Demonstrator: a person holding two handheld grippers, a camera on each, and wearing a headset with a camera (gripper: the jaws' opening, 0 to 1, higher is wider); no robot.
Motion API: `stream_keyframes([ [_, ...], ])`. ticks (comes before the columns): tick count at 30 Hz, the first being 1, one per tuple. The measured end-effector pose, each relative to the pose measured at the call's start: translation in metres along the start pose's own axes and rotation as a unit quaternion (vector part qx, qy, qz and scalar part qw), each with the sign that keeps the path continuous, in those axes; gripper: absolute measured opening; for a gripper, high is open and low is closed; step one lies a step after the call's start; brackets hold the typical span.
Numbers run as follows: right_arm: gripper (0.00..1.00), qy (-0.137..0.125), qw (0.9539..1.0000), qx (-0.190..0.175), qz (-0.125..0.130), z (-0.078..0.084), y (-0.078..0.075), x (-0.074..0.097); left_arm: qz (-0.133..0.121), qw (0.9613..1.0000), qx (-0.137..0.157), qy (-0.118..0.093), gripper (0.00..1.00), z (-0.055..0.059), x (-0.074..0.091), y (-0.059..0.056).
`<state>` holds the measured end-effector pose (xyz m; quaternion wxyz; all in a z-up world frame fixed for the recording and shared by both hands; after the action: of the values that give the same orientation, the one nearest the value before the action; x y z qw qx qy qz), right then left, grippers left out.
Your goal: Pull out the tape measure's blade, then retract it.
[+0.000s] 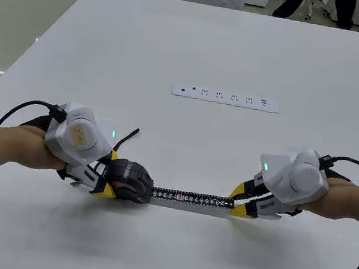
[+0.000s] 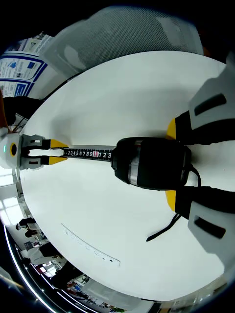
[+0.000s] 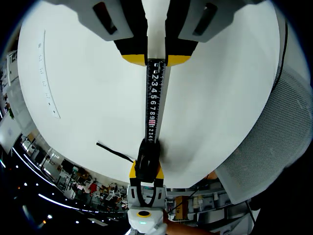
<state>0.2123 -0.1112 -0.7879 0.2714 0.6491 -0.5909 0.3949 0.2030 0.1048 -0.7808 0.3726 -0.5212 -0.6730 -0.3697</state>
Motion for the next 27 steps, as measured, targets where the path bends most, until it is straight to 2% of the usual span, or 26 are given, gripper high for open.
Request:
stream_keyframes([
  [27, 0.11, 0.003, 1.0000, 0.000, 0.000, 0.0042, 0.0020, 0.0022, -0.002, 1.0000, -0.001, 0.000, 0.27, -0.0004, 0.0005, -0.0023],
])
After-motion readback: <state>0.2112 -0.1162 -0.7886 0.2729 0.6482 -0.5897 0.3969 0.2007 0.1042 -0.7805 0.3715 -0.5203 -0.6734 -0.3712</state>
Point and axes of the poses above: the centre of the closed fingertips' face, and the gripper's own axes: x roughly backward along the fingers, y roughly to its left, z roughly out of its underside, the point moved 1 cm from there along x, roughly backward along the fingers, and after that the axes turned 2 degrees about y, right-handed, at the moved point
